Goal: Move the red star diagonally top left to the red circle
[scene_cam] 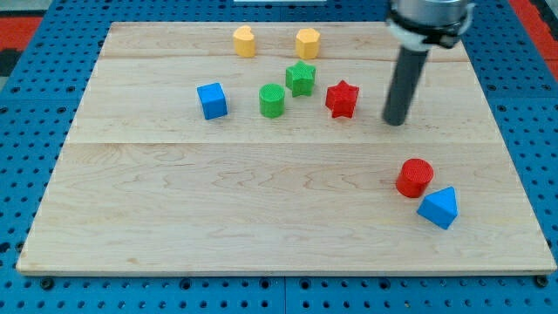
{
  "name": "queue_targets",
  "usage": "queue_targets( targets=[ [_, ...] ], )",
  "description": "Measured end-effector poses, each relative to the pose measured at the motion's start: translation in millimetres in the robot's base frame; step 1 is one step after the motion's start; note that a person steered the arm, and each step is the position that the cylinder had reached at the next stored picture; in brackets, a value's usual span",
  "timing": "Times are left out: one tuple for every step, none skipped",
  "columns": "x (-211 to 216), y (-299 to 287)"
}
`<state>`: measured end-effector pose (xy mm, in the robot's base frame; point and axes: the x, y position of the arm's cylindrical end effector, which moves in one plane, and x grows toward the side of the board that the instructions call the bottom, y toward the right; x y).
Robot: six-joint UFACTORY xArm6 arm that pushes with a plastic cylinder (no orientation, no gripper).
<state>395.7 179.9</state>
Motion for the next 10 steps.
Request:
queue_targets(
  targets=[
    [-40,-8],
    [-71,-40],
    [-56,-48],
    [-48,-61],
    [-84,-82],
    [-79,-131],
    [-42,-101],
    [-20,-56],
    [-8,-29],
    [-13,-48]
  ],
)
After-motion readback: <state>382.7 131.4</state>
